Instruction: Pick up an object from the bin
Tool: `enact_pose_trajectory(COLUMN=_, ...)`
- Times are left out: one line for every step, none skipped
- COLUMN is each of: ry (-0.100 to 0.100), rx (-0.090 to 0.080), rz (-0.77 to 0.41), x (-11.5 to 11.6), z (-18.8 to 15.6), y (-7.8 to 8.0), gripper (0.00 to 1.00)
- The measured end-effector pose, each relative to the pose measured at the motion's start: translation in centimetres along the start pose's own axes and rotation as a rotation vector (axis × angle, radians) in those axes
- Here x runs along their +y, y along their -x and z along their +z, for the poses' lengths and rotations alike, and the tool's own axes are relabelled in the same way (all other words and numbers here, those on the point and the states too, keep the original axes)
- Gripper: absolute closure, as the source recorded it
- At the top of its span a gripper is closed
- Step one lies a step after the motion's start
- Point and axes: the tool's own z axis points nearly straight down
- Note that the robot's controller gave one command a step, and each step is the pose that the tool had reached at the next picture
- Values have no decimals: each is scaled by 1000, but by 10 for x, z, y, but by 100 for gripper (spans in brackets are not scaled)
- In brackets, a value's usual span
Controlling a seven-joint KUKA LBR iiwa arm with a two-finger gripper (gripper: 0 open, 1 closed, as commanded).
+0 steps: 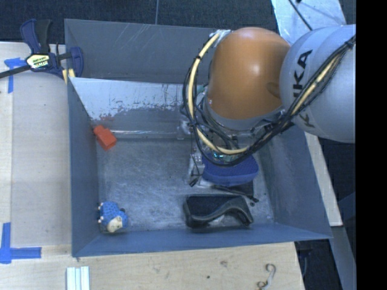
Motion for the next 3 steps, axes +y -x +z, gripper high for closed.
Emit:
enact_pose_trajectory(ry=3, rx=-1, rz=-94, x=77, z=32, y=-56, gripper=0)
enact_pose_trajectory(ry=-3, rx=2, rz=-187, x=138, z=157, y=-34, gripper=0)
enact_pose_trajectory(ry=-4, rx=0, rz=-181, x=135, z=151, y=-32, gripper=100)
